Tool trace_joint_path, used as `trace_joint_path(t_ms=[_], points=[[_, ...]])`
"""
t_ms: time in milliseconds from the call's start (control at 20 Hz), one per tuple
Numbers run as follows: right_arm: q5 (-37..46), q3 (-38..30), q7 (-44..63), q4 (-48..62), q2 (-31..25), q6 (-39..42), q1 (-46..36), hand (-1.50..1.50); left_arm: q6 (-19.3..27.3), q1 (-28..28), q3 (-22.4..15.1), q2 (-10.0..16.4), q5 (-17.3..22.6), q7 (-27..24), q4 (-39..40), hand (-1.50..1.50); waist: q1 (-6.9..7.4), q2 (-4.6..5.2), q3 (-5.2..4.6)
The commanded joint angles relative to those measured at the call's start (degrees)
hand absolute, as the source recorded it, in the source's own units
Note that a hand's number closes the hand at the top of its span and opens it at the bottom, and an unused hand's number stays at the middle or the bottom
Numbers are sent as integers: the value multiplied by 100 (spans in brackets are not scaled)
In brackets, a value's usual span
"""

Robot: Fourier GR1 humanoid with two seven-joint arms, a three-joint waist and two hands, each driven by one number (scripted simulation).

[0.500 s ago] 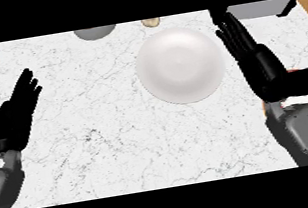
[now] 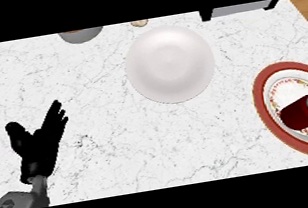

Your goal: Pick the can from the plate and place it in the plate

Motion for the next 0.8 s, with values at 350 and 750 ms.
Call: trace_joint_path(t_ms=[350,750], points=[[-315,-1633,-2425,2468,-802,1548,736,-150,-362,354,-324,-442,-127,-123,37,0,245,-42,19],[760,-815,-1902,1841,-2198,2518,1423,-150,-328,476,-318,-581,-240,-477,147,0,221,-39,5]])
